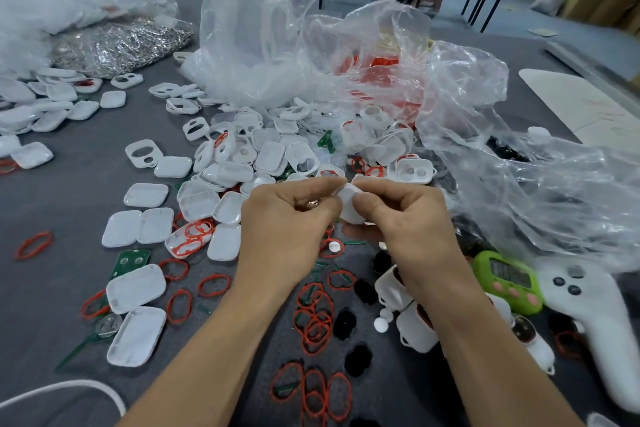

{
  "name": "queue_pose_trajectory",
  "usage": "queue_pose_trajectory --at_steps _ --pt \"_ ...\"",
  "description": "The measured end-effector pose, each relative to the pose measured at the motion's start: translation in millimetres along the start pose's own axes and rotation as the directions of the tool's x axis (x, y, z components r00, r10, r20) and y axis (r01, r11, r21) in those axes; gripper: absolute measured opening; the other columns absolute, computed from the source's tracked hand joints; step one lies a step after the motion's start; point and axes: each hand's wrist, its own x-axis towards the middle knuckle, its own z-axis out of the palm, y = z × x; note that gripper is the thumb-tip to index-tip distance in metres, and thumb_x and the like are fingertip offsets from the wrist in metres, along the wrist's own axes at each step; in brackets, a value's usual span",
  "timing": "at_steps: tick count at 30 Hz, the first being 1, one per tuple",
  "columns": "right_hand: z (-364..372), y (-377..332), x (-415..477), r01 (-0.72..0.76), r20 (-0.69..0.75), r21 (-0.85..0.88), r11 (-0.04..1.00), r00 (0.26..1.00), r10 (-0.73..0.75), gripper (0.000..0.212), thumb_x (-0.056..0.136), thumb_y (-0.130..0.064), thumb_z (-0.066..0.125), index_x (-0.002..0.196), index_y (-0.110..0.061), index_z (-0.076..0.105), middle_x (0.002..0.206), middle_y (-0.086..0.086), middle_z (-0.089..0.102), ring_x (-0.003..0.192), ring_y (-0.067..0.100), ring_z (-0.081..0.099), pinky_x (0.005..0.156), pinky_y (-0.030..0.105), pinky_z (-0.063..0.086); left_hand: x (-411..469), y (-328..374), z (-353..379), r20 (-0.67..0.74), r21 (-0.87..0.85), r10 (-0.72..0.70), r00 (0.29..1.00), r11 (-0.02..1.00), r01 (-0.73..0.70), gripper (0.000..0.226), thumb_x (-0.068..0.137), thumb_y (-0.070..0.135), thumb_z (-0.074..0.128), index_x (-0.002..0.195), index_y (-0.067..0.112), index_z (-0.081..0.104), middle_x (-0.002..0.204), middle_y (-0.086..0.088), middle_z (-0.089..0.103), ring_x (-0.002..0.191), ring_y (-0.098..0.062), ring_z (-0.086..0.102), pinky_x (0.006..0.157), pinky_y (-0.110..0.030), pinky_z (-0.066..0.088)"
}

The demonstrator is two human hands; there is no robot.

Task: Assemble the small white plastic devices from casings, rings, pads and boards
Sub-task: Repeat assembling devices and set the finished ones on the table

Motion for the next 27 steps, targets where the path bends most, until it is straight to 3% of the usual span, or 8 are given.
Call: queue_pose_trajectory --at_steps 4,10,16,22,27 --pt "3.8 3.5 -0.8 0.084 -0.021 -0.075 0.994 0.996 -0.086 0.026 0.088 -0.017 0.074 0.089 -0.04 0.083 0.089 -0.004 0.08 0.083 0.016 0.078 0.069 0.029 0.063 1.2 0.1 0.3 -0.03 -0.066 -0.031 0.999 0.997 0.029 0.019 0.073 0.032 0.082 0.092 0.036 0.082 0.083 0.01 0.08 0.083 -0.009 0.078 0.084 -0.038 0.062" --pt "3.0 1.1 -1.9 0.075 -0.027 0.009 0.997 0.997 -0.075 0.023 0.089 -0.006 0.075 0.092 -0.027 0.084 0.089 0.002 0.081 0.082 0.021 0.079 0.068 0.028 0.063 2.3 -2.6 0.6 0.051 -0.207 -0.052 0.997 0.976 0.062 0.021 0.074 0.025 0.083 0.095 0.027 0.084 0.096 0.001 0.081 0.096 -0.019 0.077 0.095 -0.043 0.058" --pt "4.0 -0.2 -2.1 0.042 -0.021 0.059 0.997 0.999 -0.041 0.025 0.087 -0.002 0.077 0.088 -0.025 0.085 0.086 0.006 0.08 0.079 0.023 0.079 0.065 0.028 0.063 3.1 -2.2 0.9 0.033 -0.21 -0.047 0.998 0.976 0.053 0.019 0.074 0.021 0.083 0.091 0.03 0.084 0.091 0.0 0.081 0.091 -0.019 0.078 0.088 -0.038 0.058" --pt "6.9 5.6 -2.1 0.041 -0.064 -0.02 0.999 0.997 -0.043 0.019 0.082 -0.018 0.078 0.085 -0.036 0.084 0.081 0.001 0.08 0.073 0.023 0.078 0.062 0.035 0.063 0.7 -0.3 1.0 -0.033 -0.106 -0.001 0.999 0.994 -0.002 0.016 0.072 0.029 0.083 0.088 0.028 0.084 0.082 0.004 0.08 0.083 -0.017 0.078 0.086 -0.043 0.061" --pt "5.2 4.3 1.2 -0.023 0.043 0.011 1.0 0.999 0.022 0.016 0.09 -0.011 0.073 0.099 -0.019 0.083 0.093 0.007 0.08 0.085 0.024 0.078 0.071 0.034 0.064 4.0 0.4 -1.1 -0.093 -0.084 0.015 0.996 0.996 -0.023 0.015 0.071 0.033 0.082 0.082 0.043 0.082 0.076 0.01 0.079 0.071 -0.007 0.074 0.074 -0.032 0.057"
